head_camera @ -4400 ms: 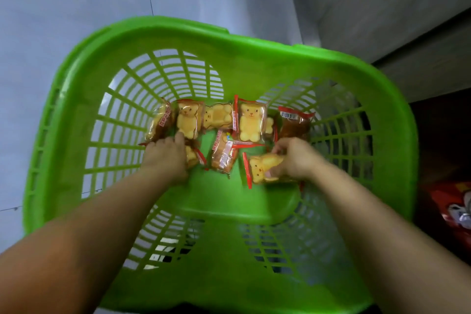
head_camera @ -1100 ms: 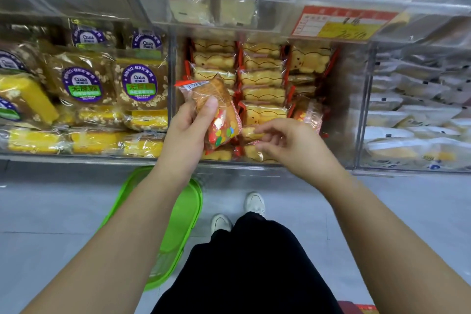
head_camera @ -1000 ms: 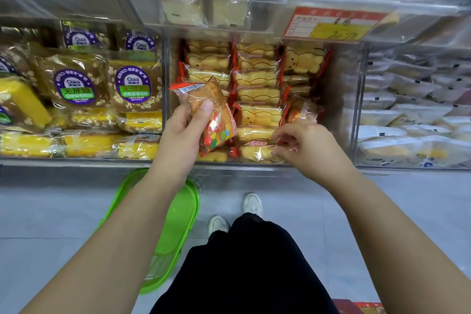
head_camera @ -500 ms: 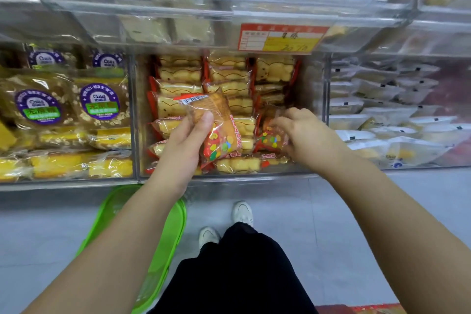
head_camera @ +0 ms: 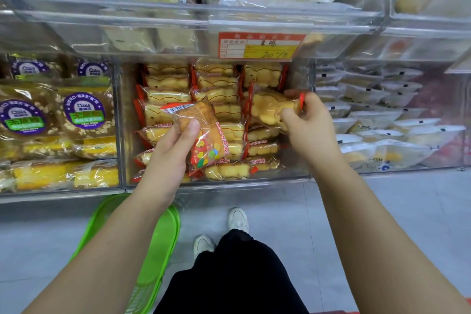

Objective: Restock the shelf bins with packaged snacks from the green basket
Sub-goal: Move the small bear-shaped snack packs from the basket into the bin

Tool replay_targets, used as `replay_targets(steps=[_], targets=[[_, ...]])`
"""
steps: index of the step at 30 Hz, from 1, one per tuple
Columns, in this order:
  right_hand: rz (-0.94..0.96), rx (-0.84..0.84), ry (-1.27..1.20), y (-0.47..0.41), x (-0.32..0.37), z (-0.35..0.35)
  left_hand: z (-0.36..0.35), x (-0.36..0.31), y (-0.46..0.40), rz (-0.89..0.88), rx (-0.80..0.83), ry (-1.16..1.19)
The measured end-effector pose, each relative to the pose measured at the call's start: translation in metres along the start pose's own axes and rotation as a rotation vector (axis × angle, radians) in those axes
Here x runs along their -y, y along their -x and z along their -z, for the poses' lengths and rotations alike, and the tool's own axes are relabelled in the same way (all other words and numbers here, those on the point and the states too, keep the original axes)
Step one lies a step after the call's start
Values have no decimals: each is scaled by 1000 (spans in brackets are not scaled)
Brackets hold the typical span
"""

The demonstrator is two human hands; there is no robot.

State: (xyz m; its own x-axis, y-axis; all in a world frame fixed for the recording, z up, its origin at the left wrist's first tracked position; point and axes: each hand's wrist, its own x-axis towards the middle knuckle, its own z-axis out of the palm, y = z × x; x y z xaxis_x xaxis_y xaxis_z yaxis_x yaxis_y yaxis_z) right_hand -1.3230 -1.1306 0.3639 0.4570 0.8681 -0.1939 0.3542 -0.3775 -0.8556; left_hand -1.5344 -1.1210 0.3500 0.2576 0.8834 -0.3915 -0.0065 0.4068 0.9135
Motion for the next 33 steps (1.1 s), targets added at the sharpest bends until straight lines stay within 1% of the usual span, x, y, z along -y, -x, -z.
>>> replay_targets(steps=[2,5,7,8,9,12,15,18,20,21,22,24,25,26,27,28,30,31,32,33], targets=[[-154,31,-372,6,0,-1,1,2,1,2,1,10],[-260,76,-635,6,-1,-5,3,5,0,17,-5,11],[-264,66,-770,3,-2,-7,2,6,-1,29,-1,-3],[-238,46,-755,1,-3,-9,2,6,-1,32,0,-3],[-192,19,-677,-1,-2,-10,1,7,-1,32,-1,0],[-6,-63,-321,-10,5,-16,-1,7,-2,33,-15,-1],[135,-142,-89,-17,14,-16,-1,6,-4,43,-21,-5],[291,-212,325,-14,16,-9,0,7,-4,50,-24,8],[436,-196,543,-14,17,-4,2,8,-6,55,-21,3],[468,-133,605,-17,17,-5,2,8,-6,59,-17,-3],[457,-39,634,-21,17,-7,3,7,-7,64,-14,-9],[321,176,551,-26,12,-16,3,7,-7,69,-7,-21],[227,242,473,-25,7,-20,3,6,-7,66,-1,-22],[155,260,409,-22,1,-24,3,6,-7,59,4,-22],[97,236,349,-18,-7,-27,2,5,-7,55,6,-23],[48,176,270,-14,-16,-30,1,5,-8,53,1,-30],[-64,19,105,-4,-27,-37,-1,3,-9,50,-10,-47],[-107,-43,77,-2,-30,-40,-1,2,-10,50,-16,-51],[-119,-92,106,-1,-31,-41,-1,2,-11,48,-21,-55],[-90,-141,159,-3,-29,-41,-1,1,-11,43,-24,-63]])
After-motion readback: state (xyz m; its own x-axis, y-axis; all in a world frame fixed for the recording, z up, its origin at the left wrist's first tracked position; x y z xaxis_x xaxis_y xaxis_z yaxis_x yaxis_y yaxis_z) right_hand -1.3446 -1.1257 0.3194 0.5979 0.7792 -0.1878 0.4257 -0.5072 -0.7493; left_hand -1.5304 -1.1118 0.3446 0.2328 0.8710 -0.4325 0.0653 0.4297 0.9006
